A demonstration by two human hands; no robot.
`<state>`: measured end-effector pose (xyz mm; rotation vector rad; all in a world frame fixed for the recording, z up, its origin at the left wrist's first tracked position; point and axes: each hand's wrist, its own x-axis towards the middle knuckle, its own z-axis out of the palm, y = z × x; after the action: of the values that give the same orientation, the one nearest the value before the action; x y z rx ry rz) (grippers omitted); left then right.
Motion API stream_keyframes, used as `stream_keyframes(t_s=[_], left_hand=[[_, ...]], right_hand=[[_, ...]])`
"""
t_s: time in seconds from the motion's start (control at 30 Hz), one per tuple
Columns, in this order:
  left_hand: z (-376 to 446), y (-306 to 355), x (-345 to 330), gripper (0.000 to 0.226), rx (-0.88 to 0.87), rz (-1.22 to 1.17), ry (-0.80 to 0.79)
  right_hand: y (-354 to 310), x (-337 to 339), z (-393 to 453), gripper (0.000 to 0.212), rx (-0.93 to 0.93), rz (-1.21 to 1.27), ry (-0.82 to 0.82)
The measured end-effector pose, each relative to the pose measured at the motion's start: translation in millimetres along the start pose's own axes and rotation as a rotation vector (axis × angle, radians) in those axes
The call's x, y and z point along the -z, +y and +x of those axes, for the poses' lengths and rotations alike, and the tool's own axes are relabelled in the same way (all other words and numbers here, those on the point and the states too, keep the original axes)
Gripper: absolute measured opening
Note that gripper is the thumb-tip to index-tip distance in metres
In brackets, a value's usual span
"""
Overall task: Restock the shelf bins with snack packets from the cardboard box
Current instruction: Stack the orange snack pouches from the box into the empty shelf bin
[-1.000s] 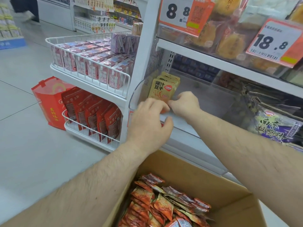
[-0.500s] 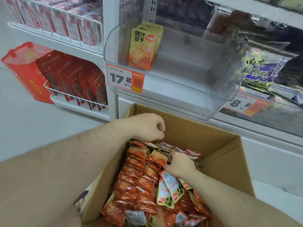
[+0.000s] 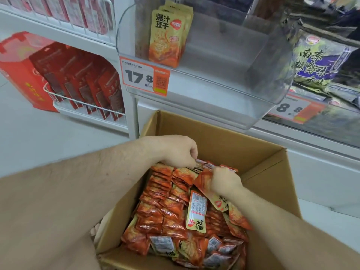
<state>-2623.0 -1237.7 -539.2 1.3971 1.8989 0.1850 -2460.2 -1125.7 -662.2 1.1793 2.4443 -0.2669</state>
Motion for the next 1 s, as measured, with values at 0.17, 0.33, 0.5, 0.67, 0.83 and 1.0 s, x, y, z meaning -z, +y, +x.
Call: stream_keyframes(t_s=[0.17, 0.33, 0.5, 0.67, 0.83, 1.0], left_hand=[[7.4, 3.3, -13.6, 0.074, 0.077, -0.164, 0.011], [9.0, 8.9, -26.2, 0.040, 0.177, -0.310, -0.059], [14.5, 3.2, -29.0, 0.030, 0.285, -0.512, 0.108], [20.8, -3.1, -26.7, 0.019, 0.395, -0.739, 0.191], [24.5, -10.5, -31.7, 0.014, 0.430, -0.831, 0.094], [26.9, -15.3, -39.6, 0.035, 0.436, -0.910, 0.030]], right_hand=[[-2.2, 73.4, -13.9, 0.017, 0.285, 0.420, -0.295], [-6.6, 83.5, -22.4, 0.011, 0.277, 0.922, -0.506], [49.6, 12.1, 7.2, 0.037, -0.396, 0.799, -0.224], [78.5, -69.1, -1.8, 0.057, -0.594, 0.368, -0.257], [70.0, -93.0, -7.5, 0.053, -0.571, 0.315, -0.163], [74.3, -59.7, -15.9, 0.008, -0.495, 0.236, -0.045]])
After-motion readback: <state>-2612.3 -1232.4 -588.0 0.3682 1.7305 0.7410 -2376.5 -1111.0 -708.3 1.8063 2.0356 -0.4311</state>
